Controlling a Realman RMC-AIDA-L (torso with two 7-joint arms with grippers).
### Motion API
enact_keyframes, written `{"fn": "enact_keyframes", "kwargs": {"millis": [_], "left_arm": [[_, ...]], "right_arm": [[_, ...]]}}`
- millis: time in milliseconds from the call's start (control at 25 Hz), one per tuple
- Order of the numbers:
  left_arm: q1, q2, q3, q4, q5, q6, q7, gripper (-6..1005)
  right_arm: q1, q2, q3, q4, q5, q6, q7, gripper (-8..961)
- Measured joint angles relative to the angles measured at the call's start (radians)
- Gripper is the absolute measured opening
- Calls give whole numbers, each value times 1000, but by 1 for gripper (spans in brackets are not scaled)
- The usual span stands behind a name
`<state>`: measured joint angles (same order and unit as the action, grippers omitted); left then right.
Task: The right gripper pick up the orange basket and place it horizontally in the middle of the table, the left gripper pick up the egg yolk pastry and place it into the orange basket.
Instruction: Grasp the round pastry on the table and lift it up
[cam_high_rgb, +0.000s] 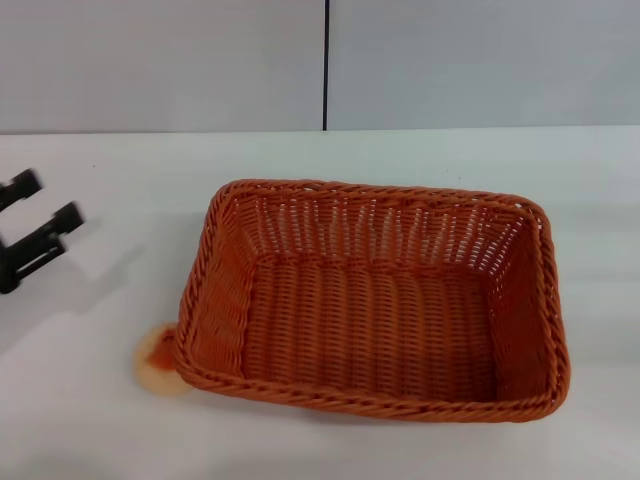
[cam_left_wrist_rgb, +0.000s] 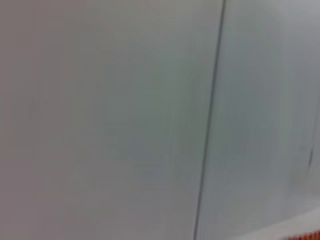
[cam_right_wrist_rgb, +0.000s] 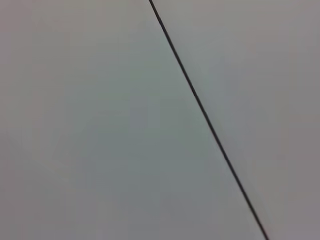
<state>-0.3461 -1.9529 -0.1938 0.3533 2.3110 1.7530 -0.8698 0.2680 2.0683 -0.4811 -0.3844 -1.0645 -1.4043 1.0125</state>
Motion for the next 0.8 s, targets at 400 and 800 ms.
{"fn": "enact_keyframes", "kwargs": {"millis": [400, 800], "left_arm": [[73, 30, 199, 47, 4, -23, -98, 712], [68, -17, 354, 47, 4, -110, -121, 708]], "right_arm": [[47, -3, -4, 24, -2, 17, -4, 552], [75, -3, 3, 29, -2, 46, -27, 552]]}}
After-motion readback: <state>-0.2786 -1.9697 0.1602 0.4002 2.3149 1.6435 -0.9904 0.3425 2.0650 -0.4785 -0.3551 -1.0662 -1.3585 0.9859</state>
